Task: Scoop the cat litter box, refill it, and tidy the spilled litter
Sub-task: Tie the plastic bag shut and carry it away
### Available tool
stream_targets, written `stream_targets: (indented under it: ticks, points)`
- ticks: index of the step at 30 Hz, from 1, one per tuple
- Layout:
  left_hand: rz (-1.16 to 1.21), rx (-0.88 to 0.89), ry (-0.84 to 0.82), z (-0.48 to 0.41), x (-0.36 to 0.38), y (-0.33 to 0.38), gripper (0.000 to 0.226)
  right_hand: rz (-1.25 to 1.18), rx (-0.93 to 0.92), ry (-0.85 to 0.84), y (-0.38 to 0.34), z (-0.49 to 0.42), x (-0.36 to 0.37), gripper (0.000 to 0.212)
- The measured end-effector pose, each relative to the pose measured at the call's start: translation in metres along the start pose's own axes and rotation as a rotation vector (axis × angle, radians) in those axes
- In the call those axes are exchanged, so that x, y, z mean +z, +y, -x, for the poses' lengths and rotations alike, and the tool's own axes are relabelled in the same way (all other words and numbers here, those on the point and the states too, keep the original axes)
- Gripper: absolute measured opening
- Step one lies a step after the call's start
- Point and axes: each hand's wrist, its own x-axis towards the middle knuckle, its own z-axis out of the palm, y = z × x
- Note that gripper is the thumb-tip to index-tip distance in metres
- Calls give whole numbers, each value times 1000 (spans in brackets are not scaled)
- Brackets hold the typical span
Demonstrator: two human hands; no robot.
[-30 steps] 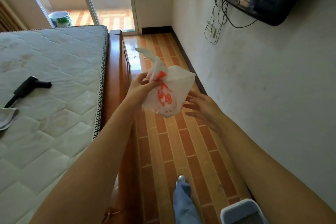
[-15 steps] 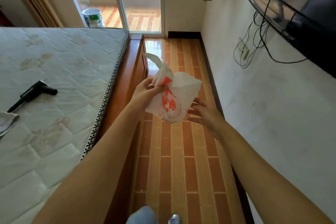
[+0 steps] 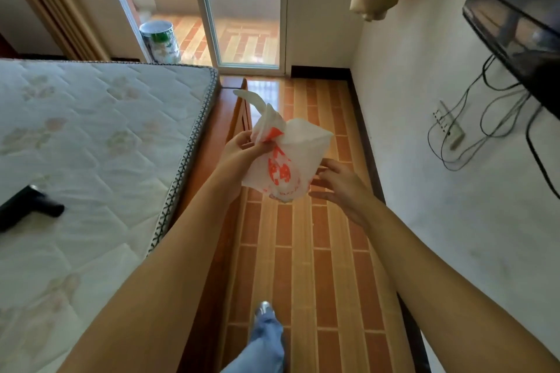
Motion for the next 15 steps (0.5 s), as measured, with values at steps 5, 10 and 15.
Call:
stream_targets:
  ticks: [5,10,15]
  points:
    - [-7,-1,25,-103,-18,27,45,10,-8,-28,-40,-97,1,29]
    - [1,12,24,-189,-29,49,44,25,-14,-23,-73,-185,-4,30]
    - [-13,27,64,-273,-34,62,41,31,-25,-58,-97,-276,-14,30]
